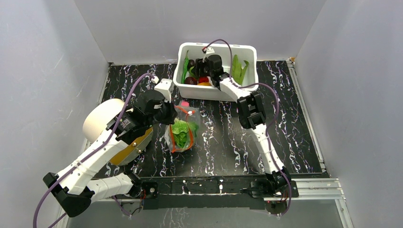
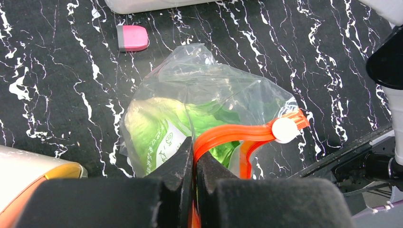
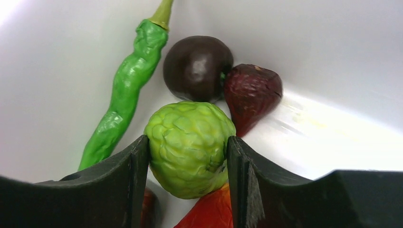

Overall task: Place the food in the zip-top bag and seal the zipper
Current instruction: Pick up the fake fruit from the bin.

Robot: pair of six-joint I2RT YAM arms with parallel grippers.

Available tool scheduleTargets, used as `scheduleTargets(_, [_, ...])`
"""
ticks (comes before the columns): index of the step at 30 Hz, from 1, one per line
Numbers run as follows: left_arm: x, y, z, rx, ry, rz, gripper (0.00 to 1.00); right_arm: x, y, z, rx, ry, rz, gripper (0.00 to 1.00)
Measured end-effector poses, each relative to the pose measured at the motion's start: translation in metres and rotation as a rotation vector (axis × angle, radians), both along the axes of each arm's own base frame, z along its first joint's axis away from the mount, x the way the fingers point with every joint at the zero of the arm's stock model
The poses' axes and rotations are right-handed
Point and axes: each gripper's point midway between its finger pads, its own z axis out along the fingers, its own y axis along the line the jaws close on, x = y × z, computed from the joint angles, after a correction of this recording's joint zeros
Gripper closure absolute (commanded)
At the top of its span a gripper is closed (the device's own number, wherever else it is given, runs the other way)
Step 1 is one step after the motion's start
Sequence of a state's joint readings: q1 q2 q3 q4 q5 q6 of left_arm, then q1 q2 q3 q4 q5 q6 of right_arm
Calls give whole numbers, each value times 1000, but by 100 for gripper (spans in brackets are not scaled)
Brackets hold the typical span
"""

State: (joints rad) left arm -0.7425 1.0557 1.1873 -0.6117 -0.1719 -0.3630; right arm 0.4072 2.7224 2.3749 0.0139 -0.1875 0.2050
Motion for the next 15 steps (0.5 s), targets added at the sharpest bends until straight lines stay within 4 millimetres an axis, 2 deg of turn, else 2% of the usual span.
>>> scheduleTargets(6, [1,0,0,2,-2,4,100,-4,-26,5,60,43,-55,87])
scheduleTargets(15, [8,-7,-7,7,10,6,100,6,-55,42,173,26,-54,88])
